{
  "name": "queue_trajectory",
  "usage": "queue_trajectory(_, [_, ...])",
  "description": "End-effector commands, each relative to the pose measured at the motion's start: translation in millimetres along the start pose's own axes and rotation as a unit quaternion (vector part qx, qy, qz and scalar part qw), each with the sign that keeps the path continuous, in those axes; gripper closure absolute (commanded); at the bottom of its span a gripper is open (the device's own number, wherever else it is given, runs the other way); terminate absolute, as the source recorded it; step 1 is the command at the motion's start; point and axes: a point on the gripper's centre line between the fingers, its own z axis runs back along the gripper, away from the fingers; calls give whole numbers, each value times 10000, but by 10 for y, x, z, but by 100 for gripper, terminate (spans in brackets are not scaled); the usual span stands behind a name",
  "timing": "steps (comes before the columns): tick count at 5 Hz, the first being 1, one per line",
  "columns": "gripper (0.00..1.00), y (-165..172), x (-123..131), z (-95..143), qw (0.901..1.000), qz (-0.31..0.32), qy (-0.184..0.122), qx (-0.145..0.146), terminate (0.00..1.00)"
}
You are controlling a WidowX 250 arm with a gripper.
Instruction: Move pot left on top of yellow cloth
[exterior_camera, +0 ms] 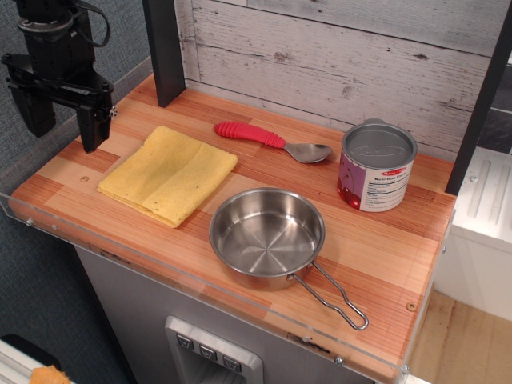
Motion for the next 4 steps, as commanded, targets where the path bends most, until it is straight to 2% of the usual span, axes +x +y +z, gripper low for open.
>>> queue_trajectory(1, [0,0,0,0,10000,0,0,0,0])
queue_trajectory(2, [0,-221,-96,51,9996,238,-127,-113,0])
queue_trajectory(3, [0,-453,-179,86,9933,997,-336,-487,0])
queue_trajectory(4, [0,-749,-279,176,9873,1306,-735,-519,0])
